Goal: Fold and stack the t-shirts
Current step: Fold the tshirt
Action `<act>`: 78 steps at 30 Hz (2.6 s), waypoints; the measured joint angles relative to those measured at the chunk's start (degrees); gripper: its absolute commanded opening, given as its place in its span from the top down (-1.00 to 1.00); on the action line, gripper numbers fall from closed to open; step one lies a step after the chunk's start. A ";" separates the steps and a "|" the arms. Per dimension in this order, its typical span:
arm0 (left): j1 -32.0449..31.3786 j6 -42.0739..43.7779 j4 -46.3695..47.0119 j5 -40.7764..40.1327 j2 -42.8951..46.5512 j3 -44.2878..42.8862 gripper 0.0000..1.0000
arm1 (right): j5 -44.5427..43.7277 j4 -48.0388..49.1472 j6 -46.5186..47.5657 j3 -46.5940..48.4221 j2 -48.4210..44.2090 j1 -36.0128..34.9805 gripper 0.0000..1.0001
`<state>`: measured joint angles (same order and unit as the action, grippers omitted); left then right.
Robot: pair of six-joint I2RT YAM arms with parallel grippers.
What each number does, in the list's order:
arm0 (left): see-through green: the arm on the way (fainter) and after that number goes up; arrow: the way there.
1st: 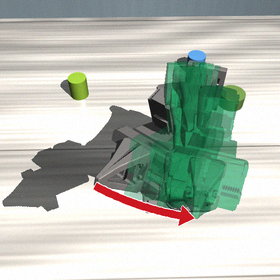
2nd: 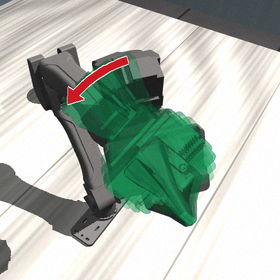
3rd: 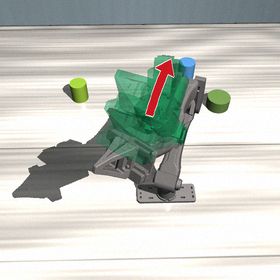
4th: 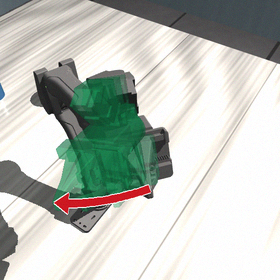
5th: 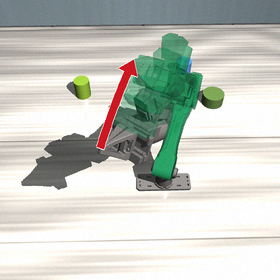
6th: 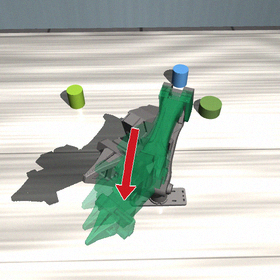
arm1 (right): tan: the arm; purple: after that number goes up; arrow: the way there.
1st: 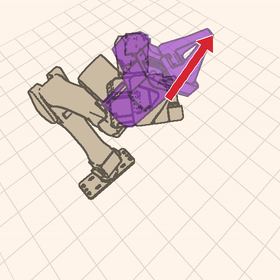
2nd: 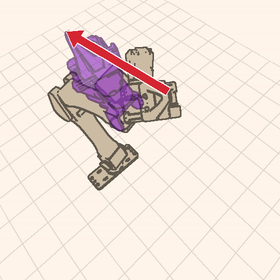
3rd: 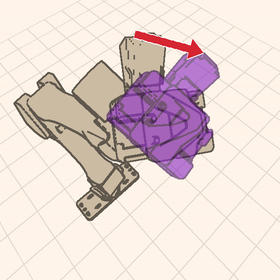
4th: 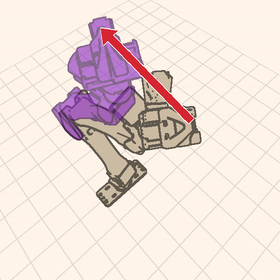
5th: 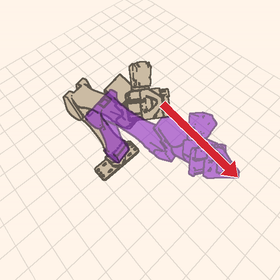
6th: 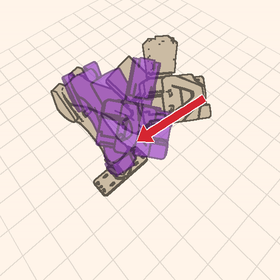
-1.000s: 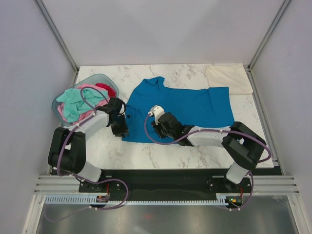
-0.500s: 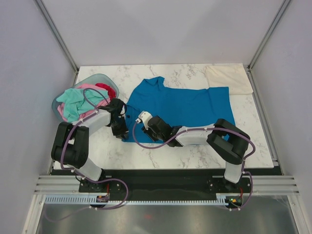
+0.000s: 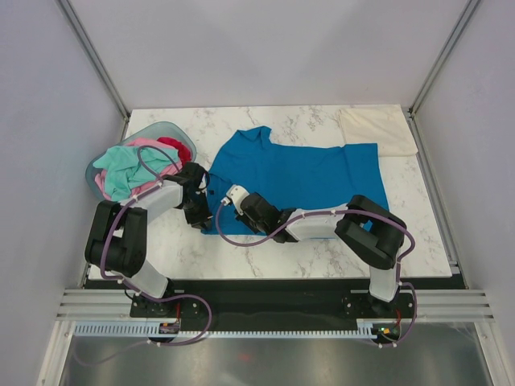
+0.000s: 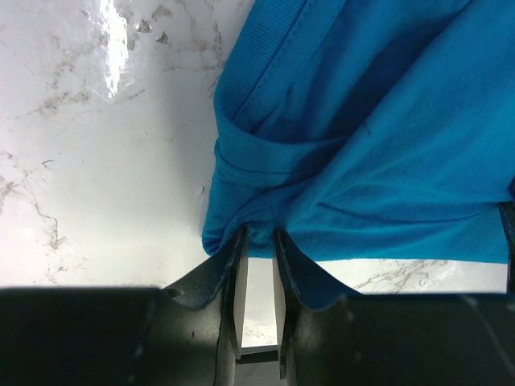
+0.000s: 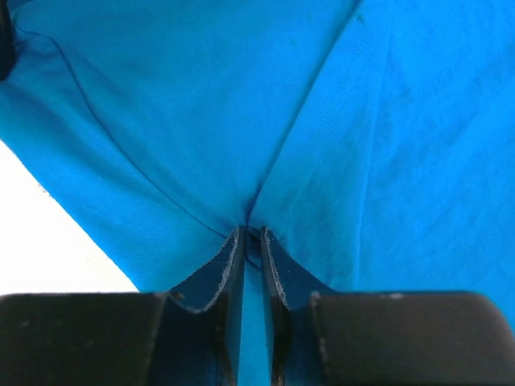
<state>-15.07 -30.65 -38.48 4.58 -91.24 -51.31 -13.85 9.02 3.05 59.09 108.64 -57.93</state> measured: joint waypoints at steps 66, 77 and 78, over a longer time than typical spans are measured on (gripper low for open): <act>0.00 0.07 -2.45 -2.86 -2.10 -2.54 0.44 | -1.75 -0.50 -3.45 2.25 1.31 1.14 1.00; 0.00 0.07 -2.45 -2.89 -2.10 -2.54 0.44 | -3.02 -0.79 -3.91 2.25 0.63 5.29 1.00; 0.00 0.07 -2.45 -2.89 -2.10 -2.54 0.44 | -3.02 -0.85 -3.93 2.25 0.52 5.70 1.00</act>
<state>-15.07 -30.59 -40.93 1.69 -93.34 -53.84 -16.86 8.16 -0.89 61.34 109.16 -52.23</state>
